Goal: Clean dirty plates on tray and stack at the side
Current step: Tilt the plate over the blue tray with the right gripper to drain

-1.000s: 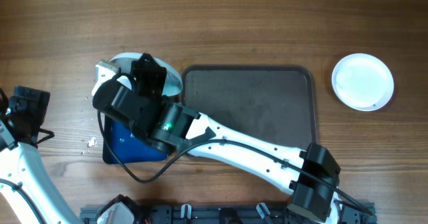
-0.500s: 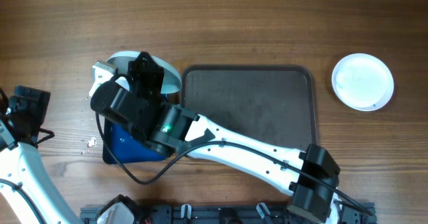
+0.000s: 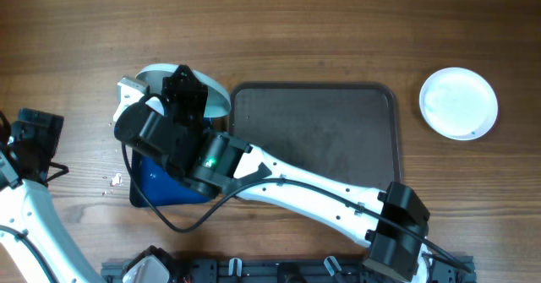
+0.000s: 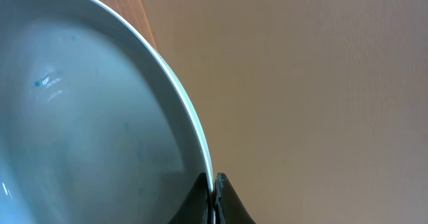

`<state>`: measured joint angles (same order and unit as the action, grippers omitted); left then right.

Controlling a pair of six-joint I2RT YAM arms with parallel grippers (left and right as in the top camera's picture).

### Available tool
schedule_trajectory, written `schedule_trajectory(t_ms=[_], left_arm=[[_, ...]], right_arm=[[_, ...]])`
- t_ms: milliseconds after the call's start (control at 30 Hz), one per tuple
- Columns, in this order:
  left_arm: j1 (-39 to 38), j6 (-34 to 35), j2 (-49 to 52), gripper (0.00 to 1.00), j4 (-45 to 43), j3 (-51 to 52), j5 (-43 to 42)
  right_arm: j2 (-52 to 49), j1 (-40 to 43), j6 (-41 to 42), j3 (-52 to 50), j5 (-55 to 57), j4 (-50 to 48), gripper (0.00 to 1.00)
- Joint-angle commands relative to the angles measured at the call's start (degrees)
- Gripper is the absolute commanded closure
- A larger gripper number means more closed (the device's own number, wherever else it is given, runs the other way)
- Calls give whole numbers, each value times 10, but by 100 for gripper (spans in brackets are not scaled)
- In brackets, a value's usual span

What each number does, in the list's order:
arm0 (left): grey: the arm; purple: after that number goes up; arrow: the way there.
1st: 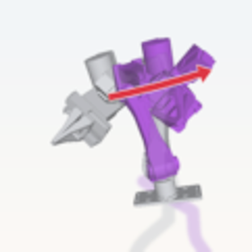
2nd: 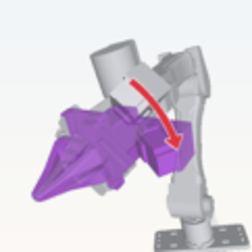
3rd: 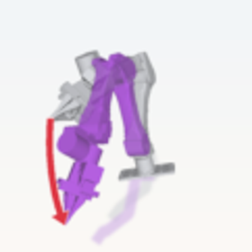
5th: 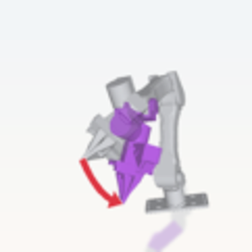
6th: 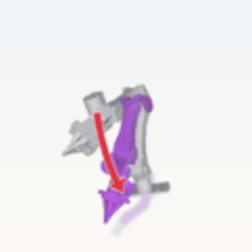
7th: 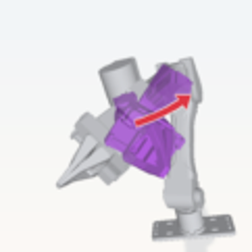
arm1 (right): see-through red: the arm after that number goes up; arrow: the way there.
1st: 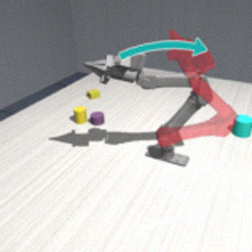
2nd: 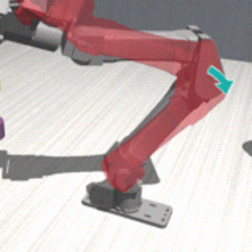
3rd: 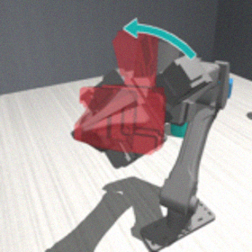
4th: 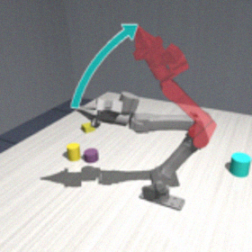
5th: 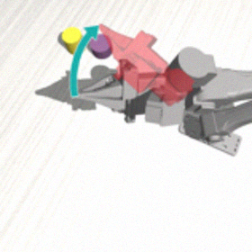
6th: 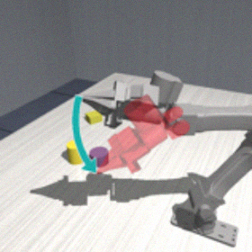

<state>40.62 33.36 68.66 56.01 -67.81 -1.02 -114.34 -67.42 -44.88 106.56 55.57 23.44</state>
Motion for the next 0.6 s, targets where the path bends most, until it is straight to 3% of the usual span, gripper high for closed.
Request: schedule_trajectory(t_ms=[0,367,433,567], left_arm=[[4,6,10,0,1,-9,-7],[4,6,11,0,2,-9,-7],[4,6,11,0,2,-9,-7],[4,6,11,0,6,-9,-7]], right_arm=[[-10,-3,0,15,17,-5,95],[-10,-3,7,15,17,-3,96],[-10,-1,69,15,20,9,96],[-10,34,348,15,-133,152,96]])
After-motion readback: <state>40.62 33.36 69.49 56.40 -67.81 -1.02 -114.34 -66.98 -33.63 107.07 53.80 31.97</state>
